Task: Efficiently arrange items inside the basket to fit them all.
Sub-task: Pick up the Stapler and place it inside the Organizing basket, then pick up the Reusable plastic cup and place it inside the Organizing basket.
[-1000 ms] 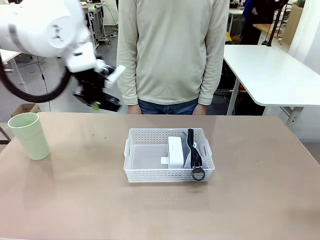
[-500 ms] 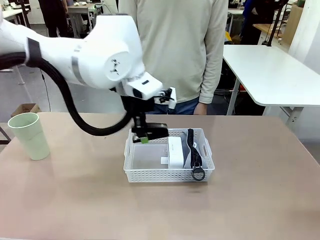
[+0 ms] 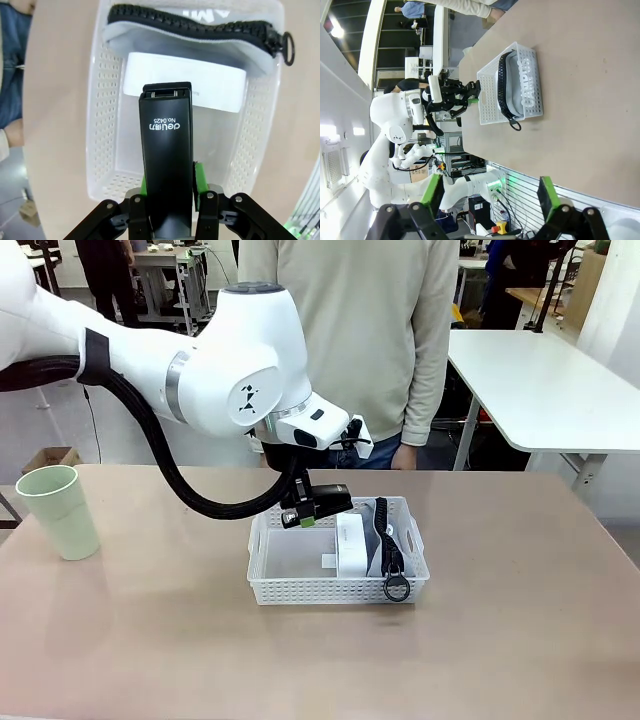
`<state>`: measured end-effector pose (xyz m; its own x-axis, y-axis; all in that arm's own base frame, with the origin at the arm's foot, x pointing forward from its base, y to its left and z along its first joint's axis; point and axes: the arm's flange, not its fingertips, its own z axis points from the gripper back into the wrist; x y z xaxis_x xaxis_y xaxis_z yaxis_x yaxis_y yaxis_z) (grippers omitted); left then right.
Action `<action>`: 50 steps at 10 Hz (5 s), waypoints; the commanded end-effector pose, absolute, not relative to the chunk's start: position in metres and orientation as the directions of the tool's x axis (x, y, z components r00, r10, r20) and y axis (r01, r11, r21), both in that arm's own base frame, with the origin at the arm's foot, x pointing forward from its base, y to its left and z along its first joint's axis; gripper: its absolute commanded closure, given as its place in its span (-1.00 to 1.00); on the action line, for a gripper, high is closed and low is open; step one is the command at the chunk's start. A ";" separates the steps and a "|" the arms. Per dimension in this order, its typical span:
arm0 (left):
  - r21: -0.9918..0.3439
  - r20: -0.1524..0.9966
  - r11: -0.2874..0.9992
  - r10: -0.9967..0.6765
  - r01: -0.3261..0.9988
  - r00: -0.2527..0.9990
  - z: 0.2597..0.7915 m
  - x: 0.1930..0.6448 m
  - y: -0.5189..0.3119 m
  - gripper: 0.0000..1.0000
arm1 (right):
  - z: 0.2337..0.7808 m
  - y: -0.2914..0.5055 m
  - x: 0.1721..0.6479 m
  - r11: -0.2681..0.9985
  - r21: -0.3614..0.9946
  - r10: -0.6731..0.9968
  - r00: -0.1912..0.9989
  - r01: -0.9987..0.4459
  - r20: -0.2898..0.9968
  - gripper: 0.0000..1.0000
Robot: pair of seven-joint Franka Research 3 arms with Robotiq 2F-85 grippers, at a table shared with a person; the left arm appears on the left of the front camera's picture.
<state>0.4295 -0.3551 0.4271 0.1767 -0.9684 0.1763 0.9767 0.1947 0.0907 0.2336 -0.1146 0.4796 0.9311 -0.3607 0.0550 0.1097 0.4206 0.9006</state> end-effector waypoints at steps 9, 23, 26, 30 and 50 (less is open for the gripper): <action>-0.008 0.103 0.411 -0.906 0.912 0.410 0.351 0.449 -0.357 0.26 | 0.478 -0.116 0.233 0.433 0.897 -0.348 0.935 0.087 0.077 -1.00; -0.016 0.035 0.426 -0.904 0.905 0.426 0.338 0.464 -0.356 -1.00 | 0.478 -0.116 0.233 0.433 0.897 -0.348 0.935 0.087 0.077 -1.00; -0.104 0.228 0.402 -0.881 0.910 0.415 0.395 0.446 -0.319 -1.00 | 0.478 -0.116 0.233 0.433 0.897 -0.348 0.935 0.087 0.077 -1.00; -0.326 0.403 0.480 -0.708 0.814 0.579 0.545 0.393 -0.195 -1.00 | 0.478 -0.116 0.233 0.433 0.897 -0.348 0.935 0.087 0.077 -1.00; -0.794 0.525 0.389 0.050 0.468 0.850 0.477 0.261 0.217 -1.00 | 0.478 -0.116 0.233 0.433 0.897 -0.348 0.935 0.087 0.077 -1.00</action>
<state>0.2638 0.2174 0.4774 0.8552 0.0416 0.5167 0.4574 0.4086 -0.7899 0.2336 -0.1144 0.4794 0.9313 -0.3600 0.0549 0.1096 0.4209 0.9005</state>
